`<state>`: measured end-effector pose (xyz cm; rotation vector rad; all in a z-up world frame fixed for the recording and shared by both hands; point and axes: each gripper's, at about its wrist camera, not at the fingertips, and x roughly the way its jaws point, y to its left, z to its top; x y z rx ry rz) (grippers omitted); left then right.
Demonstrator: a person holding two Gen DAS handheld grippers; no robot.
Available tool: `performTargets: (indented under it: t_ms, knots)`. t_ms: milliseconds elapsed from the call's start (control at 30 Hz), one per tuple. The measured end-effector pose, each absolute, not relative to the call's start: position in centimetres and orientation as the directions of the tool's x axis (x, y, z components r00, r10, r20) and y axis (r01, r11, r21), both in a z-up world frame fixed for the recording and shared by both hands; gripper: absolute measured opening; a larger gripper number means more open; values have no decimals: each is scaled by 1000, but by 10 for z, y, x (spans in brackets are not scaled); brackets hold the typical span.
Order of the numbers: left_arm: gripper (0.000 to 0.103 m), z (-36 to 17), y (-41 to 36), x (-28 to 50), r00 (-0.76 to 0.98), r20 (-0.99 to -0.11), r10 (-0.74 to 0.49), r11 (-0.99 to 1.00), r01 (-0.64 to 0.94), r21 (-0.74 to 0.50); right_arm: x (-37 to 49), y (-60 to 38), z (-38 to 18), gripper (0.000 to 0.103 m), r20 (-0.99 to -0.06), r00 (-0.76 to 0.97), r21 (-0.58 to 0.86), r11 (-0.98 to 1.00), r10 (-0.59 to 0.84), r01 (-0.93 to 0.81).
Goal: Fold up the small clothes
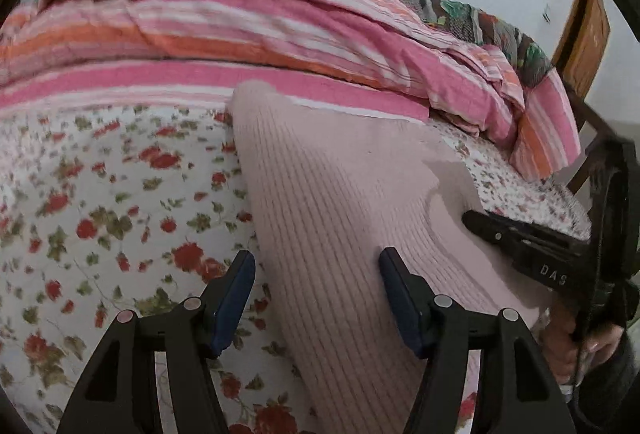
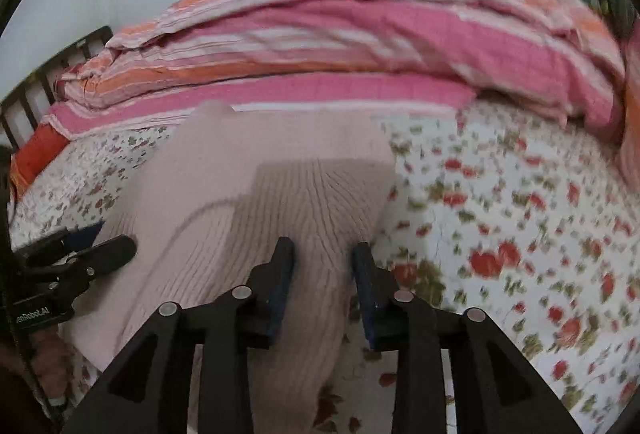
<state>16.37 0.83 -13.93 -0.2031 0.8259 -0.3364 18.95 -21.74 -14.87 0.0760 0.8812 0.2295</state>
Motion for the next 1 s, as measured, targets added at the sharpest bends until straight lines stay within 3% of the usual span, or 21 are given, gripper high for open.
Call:
performTargets:
  t_ms: [200, 333, 500, 767, 1000]
  knots:
    - [61, -116, 10, 181, 670, -660, -340, 939, 209, -272, 196, -212, -122, 33, -739, 636, 124, 973, 221, -194]
    - [51, -111, 9, 218, 672, -683, -287, 957, 160, -244, 220, -208, -108, 33, -702, 677, 112, 973, 223, -204]
    - [51, -135, 2, 228, 667, -704, -246, 969, 151, -196, 248, -205, -138, 32, -753, 628, 89, 976, 197, -200]
    - [52, -141, -13, 223, 713, -679, -174, 984, 153, -92, 248, -222, -162, 33, -724, 640, 176, 966, 259, -191]
    - [55, -140, -9, 217, 729, -666, -157, 987, 142, -78, 243, -217, -159, 34, -721, 655, 135, 973, 225, -185]
